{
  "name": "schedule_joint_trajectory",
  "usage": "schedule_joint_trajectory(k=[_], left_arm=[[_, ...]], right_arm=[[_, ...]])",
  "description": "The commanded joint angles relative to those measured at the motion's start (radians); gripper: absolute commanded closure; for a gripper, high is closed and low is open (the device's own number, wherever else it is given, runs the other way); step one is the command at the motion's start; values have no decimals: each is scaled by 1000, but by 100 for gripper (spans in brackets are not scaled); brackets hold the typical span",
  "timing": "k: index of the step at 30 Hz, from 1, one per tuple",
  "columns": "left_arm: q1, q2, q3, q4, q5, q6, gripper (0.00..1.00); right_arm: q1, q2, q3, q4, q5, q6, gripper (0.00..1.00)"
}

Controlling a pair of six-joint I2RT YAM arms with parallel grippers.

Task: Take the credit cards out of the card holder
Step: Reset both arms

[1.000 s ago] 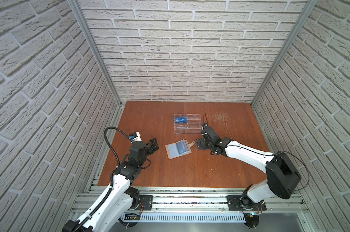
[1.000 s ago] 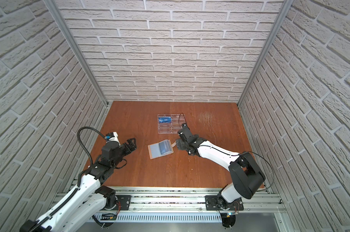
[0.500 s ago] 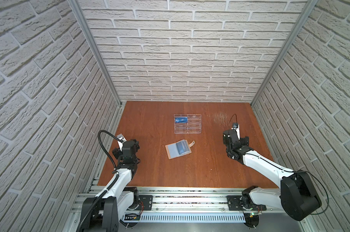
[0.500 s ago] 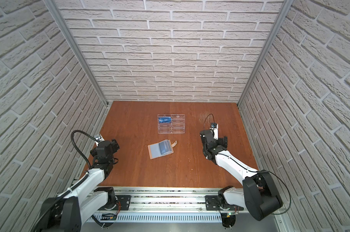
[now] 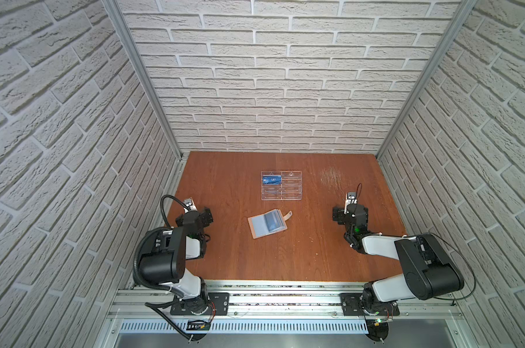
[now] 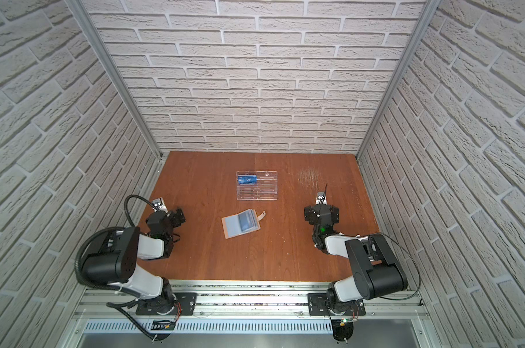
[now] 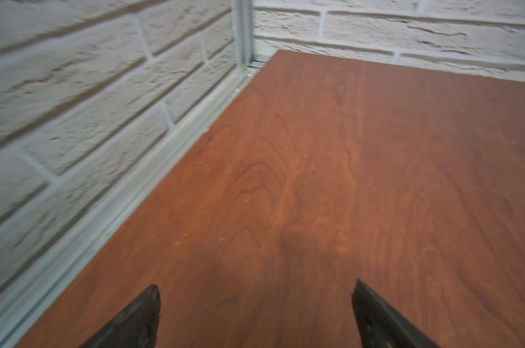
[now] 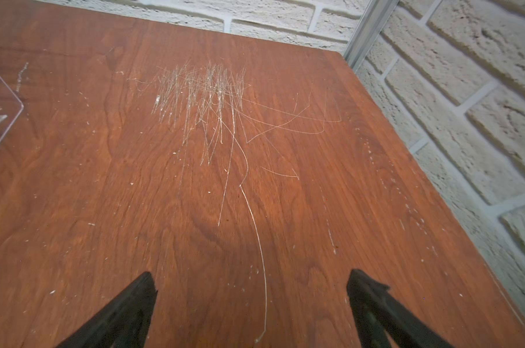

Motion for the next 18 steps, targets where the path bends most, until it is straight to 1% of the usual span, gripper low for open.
schedule_joint_trajectory(k=[1,2,3,4,6,18], left_arm=[[-24,14,83,34,78,68,2],[-33,-3,99,-25,76,76,2],[-37,-4,102,-42,70,80,2],[-38,11,97,1,69,82,2],[-39,-2,101,-30,69,81,2],[-39,2,99,-17,69,80,2]], right_arm=[[-44,29,-46,248,-160,9,0],[-44,6,-36,194,-160,9,0],[-45,-9,-21,143,-163,7,0],[-43,-19,-15,120,-167,9,0],[-44,-11,-11,129,-176,1,0],[-45,-14,-5,112,-194,-2,0]])
